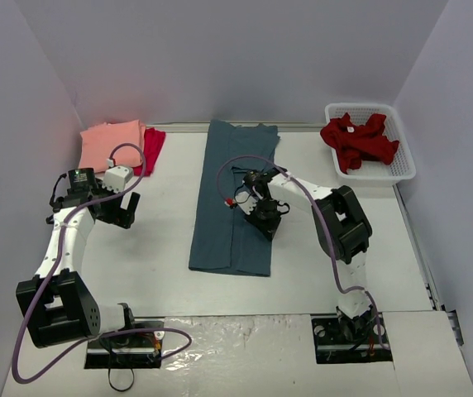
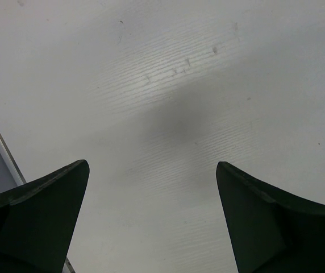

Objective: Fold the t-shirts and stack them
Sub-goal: Rotate the tshirt 90 degrees

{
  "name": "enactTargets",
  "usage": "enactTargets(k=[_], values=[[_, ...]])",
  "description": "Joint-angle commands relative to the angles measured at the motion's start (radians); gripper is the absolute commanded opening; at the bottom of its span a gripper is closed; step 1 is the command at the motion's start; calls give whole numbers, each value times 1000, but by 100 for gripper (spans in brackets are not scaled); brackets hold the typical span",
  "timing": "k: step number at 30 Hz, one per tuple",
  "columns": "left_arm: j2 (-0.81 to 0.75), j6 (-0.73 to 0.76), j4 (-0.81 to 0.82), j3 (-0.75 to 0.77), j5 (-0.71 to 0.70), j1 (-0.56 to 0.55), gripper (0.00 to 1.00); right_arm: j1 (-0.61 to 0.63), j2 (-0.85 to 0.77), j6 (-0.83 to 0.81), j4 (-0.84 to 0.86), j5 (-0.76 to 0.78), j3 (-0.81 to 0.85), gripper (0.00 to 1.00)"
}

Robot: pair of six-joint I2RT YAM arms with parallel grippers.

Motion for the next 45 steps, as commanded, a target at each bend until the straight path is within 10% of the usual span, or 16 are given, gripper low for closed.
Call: enactTargets(k=[1, 24, 45], values=[[-14, 5, -5, 25, 25, 6, 94, -33, 19, -34, -15, 122, -31, 0], [-23, 5, -19, 34, 25, 6, 94, -119, 116, -74, -110, 105, 200, 0], [-118, -9, -106, 103, 139, 4, 94, -117, -272, -33, -167, 106, 76, 1]])
